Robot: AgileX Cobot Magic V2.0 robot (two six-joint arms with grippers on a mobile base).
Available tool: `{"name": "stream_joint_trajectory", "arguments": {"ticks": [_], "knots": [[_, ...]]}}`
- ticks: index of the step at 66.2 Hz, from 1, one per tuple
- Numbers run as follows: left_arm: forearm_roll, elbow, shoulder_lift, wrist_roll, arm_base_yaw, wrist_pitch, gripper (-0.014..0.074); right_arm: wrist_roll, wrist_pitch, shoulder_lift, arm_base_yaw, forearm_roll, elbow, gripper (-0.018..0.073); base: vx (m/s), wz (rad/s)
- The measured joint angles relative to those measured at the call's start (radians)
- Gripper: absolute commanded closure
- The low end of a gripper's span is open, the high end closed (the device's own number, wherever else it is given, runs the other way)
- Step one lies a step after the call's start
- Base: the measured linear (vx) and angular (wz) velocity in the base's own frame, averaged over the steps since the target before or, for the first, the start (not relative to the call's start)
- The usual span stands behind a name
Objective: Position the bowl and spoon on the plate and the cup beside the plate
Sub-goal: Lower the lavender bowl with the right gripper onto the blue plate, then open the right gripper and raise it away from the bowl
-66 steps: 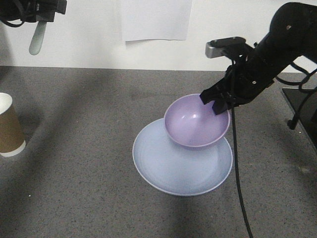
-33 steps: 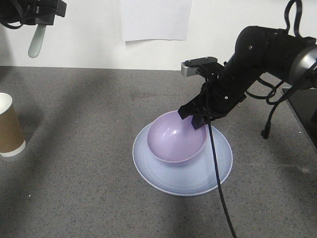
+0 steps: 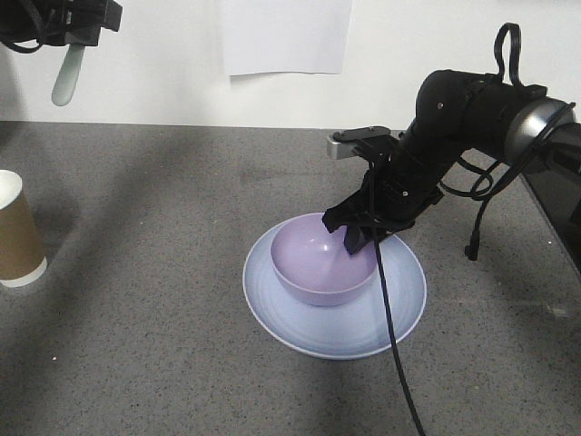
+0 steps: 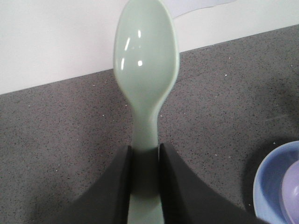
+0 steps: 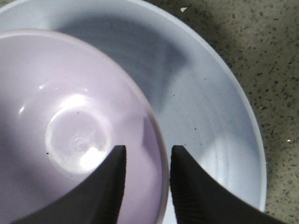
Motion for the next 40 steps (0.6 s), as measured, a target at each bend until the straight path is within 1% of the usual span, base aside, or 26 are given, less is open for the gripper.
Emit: {"name": "stream_joint_trajectory", "arguments": {"ticks": [11,28,40], "knots": [[0.000,0.000,0.000,0.001,0.000,0.000,0.0603,0.000,0.009,0.000,0.000,-0.015,0.000,0.0227,0.00,0.00],[0.000,0.000,0.000,0.003,0.000,0.000,0.0603,0.001,0.030,-0.003,0.000,-0.039,0.000,0.0227,0.00,0.00],[0.000,0.000,0.000,0.025,0.000,0.000,0.0603,0.010,0.027,-0.039,0.000,-0.049,0.000,0.0227,0.00,0.00]]}}
